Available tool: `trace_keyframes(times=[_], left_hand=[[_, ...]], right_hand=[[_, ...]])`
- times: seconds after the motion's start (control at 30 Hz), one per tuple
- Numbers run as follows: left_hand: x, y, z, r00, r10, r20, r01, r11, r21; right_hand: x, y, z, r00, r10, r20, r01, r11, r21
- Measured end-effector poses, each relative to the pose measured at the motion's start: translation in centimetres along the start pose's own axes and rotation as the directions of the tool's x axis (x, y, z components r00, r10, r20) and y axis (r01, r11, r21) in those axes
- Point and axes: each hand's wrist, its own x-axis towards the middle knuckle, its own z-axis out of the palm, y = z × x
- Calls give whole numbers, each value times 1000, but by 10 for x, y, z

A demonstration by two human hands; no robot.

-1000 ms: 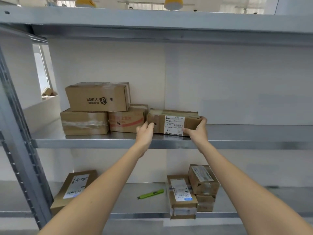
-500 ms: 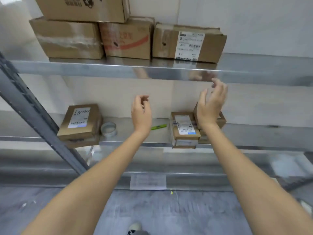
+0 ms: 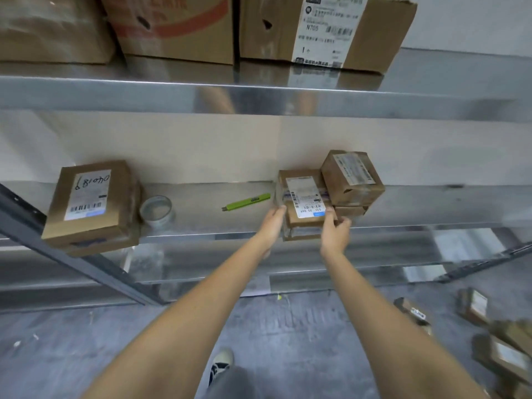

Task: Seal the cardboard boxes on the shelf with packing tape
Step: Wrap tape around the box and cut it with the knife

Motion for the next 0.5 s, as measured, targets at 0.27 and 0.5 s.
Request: trace_keyframes(times=[0.27, 0.5], left_hand=[[24, -7, 4, 994, -48, 101, 51, 998, -26], [23, -6, -12, 1000, -15, -17, 14, 999, -39]], right_hand=[[-5, 1, 4, 998, 33, 49, -34, 999, 17], [-25, 4, 17, 997, 7, 76, -6, 1000, -11]])
